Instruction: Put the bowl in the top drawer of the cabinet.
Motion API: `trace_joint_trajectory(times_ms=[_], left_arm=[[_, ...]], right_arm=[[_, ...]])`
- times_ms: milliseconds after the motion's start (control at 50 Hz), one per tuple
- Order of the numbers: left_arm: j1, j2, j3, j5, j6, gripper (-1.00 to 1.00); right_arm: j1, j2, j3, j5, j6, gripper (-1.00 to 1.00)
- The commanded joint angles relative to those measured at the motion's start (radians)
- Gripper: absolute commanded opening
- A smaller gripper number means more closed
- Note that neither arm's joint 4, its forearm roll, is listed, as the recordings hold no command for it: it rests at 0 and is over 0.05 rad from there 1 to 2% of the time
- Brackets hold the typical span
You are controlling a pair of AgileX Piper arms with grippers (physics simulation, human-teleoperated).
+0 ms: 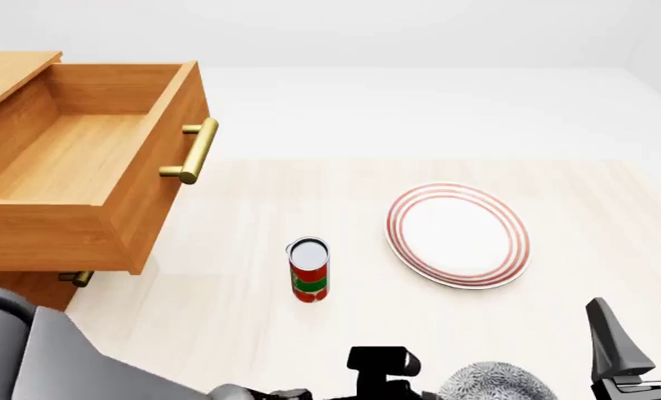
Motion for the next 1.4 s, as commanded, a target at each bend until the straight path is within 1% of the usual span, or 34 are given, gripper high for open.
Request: trace_joint_trajectory(times_ms=[20, 100, 500, 740, 820, 1000, 1400], left_arm=[[0.035, -0.067, -0.012, 0.051, 0.024, -1.0], [0.044, -0.08, -0.018, 0.07, 0.029, -1.0], [0.109, -0.208, -0.095, 0.241, 0.085, -1.0], [0.13, -0.259, -0.132, 0.316, 0.086, -1.0], [0.141, -0.283, -0.151, 0.357, 0.091, -1.0], [0.177, -0.321, -0.184, 0.427, 0.112, -1.0], [0.269, -0.436, -0.289, 0.589, 0.167, -1.0]], right_arm=[[0.0, 0.0, 0.0, 0.0, 0.0, 1.0], [0.0, 0.0, 0.0, 0.0, 0.0, 1.0], [0.0, 0.0, 0.0, 0.0, 0.0, 1.0], [0.0, 0.0, 0.0, 0.0, 0.0, 1.0], [0.0, 0.0, 0.0, 0.0, 0.0, 1.0], [0.0, 0.0, 0.0, 0.0, 0.0, 1.0], [0.0, 0.0, 0.0, 0.0, 0.0, 1.0]])
